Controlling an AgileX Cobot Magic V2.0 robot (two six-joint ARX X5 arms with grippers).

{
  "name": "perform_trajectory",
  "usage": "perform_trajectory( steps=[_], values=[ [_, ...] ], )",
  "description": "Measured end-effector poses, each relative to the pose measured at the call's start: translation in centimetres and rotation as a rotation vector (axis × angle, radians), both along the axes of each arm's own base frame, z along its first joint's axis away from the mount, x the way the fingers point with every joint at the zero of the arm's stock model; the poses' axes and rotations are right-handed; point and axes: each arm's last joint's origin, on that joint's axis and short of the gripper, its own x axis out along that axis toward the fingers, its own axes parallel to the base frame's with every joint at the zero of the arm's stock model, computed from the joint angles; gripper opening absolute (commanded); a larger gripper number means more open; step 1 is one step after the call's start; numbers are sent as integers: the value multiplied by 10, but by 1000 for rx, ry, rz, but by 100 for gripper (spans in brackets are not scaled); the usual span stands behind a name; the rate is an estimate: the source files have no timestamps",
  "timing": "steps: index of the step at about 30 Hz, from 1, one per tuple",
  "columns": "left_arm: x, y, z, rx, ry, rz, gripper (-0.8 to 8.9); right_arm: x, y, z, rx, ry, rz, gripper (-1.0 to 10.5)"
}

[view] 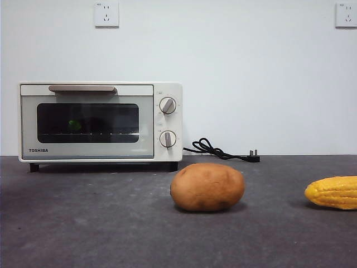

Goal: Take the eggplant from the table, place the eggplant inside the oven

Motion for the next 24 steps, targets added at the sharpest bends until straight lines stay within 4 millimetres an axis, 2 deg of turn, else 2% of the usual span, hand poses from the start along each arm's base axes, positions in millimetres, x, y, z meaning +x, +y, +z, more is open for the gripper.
perform_trajectory(
  steps=[24],
  values=[
    [11,1,0,-10,31,-4,-4,3,-3,0,-58,-71,-112,0]
  ],
)
